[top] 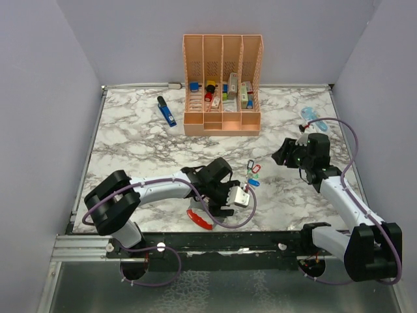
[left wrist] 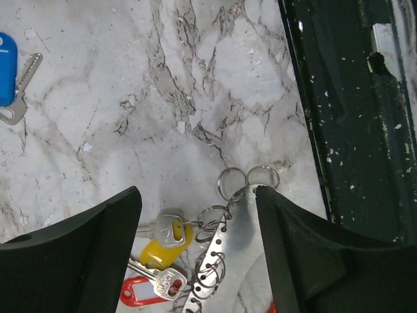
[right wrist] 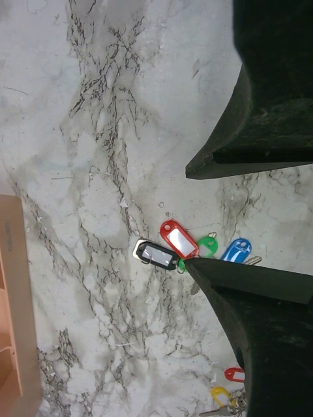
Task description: Put the keys on the keyring
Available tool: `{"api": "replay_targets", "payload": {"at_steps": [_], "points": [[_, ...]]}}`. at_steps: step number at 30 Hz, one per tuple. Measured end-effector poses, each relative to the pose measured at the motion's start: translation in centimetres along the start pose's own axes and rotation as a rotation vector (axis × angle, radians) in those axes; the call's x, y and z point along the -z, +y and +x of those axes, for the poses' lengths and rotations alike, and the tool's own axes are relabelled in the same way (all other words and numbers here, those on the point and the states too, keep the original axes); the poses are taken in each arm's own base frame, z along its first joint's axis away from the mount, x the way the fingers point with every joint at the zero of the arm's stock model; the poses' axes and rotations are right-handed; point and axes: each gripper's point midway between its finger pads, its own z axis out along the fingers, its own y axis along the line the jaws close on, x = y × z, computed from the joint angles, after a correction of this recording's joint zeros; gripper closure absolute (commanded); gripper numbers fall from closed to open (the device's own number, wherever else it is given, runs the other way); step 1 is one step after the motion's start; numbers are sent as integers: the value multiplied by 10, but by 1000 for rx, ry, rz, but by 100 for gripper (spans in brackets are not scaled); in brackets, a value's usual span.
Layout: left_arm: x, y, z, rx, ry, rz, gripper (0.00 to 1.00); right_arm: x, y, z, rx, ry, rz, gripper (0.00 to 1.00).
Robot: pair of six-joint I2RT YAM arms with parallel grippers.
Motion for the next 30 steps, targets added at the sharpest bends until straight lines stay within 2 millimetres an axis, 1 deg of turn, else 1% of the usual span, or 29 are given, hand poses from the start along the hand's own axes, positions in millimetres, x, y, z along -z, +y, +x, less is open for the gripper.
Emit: {"api": "replay_targets", "payload": {"at_steps": [4,7,11,17,23,28,30], "points": [[-5,5,6,-12,11,-17,39,1,0,1,-2,4,1,51],[-8,5,9,-12,16,-16,49,1,0,1,-2,4,1,51],[-9,6,8,-14,13,-18,57,1,0,2,-2,6,0,51],[-10,4,11,-9,18,-10,61,1,2,2,-3,9,-11,52],[-12,-8,20,7,36,26,62,1,4,3,-4,13,-23,52],[-16,-15,25,15,54,51,67,1,5,3,-5,16,-30,53],[-17,-16,26,17,56,58,72,1,6,4,-8,18,-34,53]]}}
